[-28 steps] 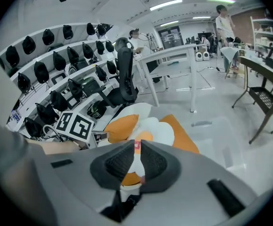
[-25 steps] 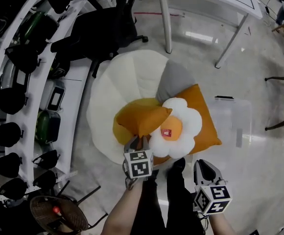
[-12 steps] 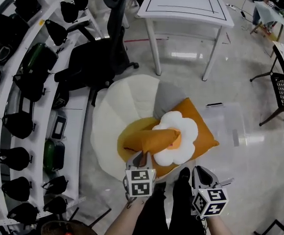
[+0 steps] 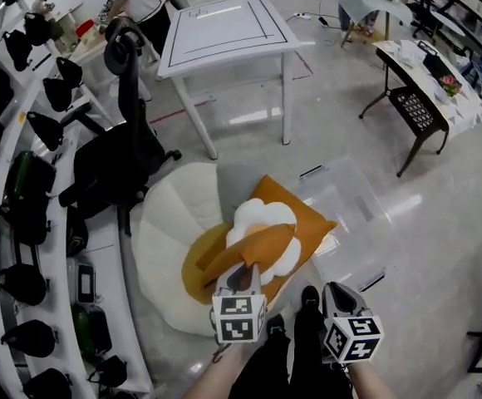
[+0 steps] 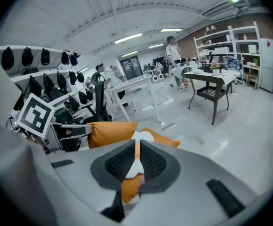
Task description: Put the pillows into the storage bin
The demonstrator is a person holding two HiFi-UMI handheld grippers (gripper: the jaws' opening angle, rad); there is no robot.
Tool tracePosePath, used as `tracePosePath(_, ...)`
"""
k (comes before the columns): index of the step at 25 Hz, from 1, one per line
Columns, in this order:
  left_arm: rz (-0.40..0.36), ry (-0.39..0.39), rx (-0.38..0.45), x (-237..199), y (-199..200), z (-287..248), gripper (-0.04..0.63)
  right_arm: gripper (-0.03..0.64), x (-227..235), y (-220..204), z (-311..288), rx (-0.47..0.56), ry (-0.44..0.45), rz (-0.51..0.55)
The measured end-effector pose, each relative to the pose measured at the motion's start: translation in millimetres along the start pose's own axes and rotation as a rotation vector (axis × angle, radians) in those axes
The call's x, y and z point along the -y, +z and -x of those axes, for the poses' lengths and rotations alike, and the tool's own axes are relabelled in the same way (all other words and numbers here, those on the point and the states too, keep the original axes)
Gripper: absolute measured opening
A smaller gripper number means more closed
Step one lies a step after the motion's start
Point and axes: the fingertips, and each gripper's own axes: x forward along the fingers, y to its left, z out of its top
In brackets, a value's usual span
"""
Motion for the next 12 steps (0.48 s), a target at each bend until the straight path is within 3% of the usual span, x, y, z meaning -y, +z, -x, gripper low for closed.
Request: tracePosePath(12,-0.159,-0.289,0.042,180,46,-34,0.04,0.028,119,-16,81,0.085,-0.217,-0.177)
